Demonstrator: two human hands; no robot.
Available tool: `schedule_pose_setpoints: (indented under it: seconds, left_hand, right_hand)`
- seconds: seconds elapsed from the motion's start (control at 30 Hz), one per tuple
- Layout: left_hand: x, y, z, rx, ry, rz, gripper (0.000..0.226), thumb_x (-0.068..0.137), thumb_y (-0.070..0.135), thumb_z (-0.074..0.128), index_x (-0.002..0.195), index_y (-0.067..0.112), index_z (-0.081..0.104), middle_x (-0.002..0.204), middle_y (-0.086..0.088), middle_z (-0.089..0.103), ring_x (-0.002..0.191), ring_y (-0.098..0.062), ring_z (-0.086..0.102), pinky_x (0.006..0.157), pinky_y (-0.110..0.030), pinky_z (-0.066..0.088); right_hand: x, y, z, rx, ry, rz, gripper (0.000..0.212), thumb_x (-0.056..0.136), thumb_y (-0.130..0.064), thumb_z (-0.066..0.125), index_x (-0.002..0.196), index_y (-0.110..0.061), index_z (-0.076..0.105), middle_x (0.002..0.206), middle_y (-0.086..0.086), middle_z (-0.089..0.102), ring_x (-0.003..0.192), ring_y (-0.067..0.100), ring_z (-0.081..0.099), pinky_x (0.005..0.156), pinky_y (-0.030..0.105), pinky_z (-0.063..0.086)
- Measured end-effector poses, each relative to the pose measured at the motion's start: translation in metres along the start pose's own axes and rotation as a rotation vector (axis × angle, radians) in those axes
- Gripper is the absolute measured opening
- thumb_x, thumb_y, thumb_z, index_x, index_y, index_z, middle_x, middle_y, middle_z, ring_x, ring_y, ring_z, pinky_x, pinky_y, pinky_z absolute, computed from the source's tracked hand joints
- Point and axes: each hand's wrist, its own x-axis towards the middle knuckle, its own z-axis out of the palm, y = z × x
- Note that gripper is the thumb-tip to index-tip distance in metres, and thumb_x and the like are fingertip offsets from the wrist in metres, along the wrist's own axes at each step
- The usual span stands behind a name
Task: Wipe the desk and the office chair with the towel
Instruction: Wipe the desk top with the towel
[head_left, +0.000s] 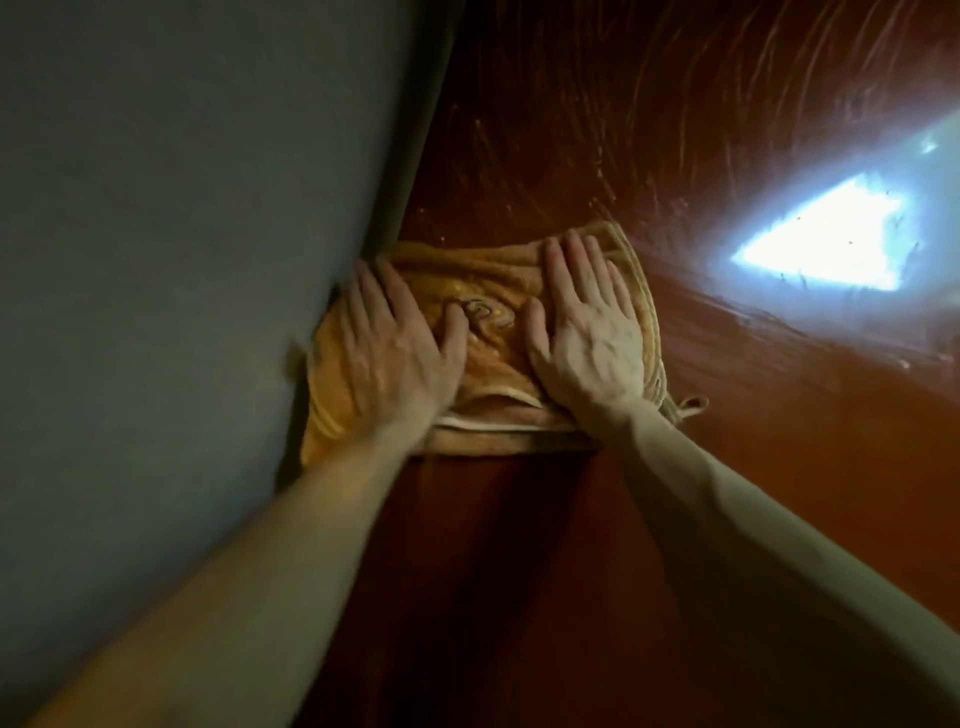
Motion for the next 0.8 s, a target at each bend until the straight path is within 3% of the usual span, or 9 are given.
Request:
schedule_pose_setpoints:
  seconds: [0.1,0.2,0.27,0.37,0.43,0.6,0.8]
  left_hand:
    - [0.043,-0.008,-0.005,0.036,-0.034,0.248,0.093,0.098,0.067,0.021,0.162,0.000,0.012,0.170,-0.023,0.011,0.159,-0.032,0.009,0.129,-0.050,0.013]
    - [0.033,-0.004,-0.004,0.091,0.035,0.303,0.089,0.102,0.064,0.019,0.162,-0.001,0.013,0.169,-0.026,0.007,0.159,-0.034,0.003,0.129,-0.054,0.008]
    - [0.023,-0.003,-0.005,0.123,0.112,0.264,0.088,0.104,0.064,0.019,0.161,-0.003,0.015,0.169,-0.028,0.007,0.159,-0.036,0.003,0.129,-0.053,0.003]
    - [0.019,0.011,-0.001,-0.010,0.083,0.022,0.096,0.097,0.069,0.014,0.161,-0.002,0.015,0.167,-0.028,0.017,0.157,-0.038,0.014,0.129,-0.052,0.007]
    - [0.032,0.025,0.006,-0.042,0.096,-0.065,0.101,0.093,0.073,0.013,0.161,-0.002,0.016,0.166,-0.027,0.023,0.154,-0.039,0.022,0.127,-0.051,0.016]
    - [0.073,0.036,0.011,0.050,0.105,0.140,0.100,0.094,0.074,0.013,0.162,0.000,0.013,0.169,-0.024,0.016,0.157,-0.037,0.017,0.126,-0.050,0.017]
    - [0.088,0.039,0.009,0.071,0.068,0.232,0.104,0.092,0.078,0.015,0.163,0.003,0.006,0.171,-0.022,0.005,0.159,-0.033,0.008,0.129,-0.048,0.010]
  right_hand:
    - [-0.009,-0.009,0.004,0.023,0.086,0.196,0.069,0.104,-0.045,0.033,0.165,-0.015,0.022,0.172,0.008,0.019,0.160,0.019,0.009,0.131,0.037,0.006]
    - [-0.010,-0.009,-0.003,0.071,0.061,0.144,0.076,0.102,-0.047,0.038,0.166,-0.013,0.015,0.173,0.010,0.013,0.161,0.023,0.005,0.131,0.042,0.006]
    - [-0.013,0.001,-0.008,0.056,-0.007,-0.110,0.079,0.101,-0.049,0.042,0.165,-0.011,0.015,0.173,0.015,0.007,0.161,0.028,0.001,0.130,0.051,0.005]
    - [-0.006,0.028,-0.019,-0.145,-0.074,-0.573,0.072,0.103,-0.050,0.042,0.163,-0.013,0.029,0.171,0.021,0.013,0.160,0.036,0.006,0.128,0.060,0.007]
    - [0.011,0.041,-0.018,-0.205,-0.087,-0.636,0.075,0.102,-0.056,0.038,0.162,-0.012,0.029,0.171,0.022,0.014,0.160,0.036,0.006,0.128,0.059,0.006]
    - [0.031,0.044,-0.008,-0.140,-0.157,-0.527,0.082,0.099,-0.061,0.036,0.165,-0.016,0.019,0.172,0.014,0.014,0.161,0.027,0.006,0.130,0.050,0.010]
    - [0.014,0.041,-0.008,-0.101,-0.110,-0.272,0.081,0.098,-0.068,0.034,0.166,-0.027,0.017,0.174,0.009,0.010,0.161,0.023,0.002,0.130,0.046,0.007]
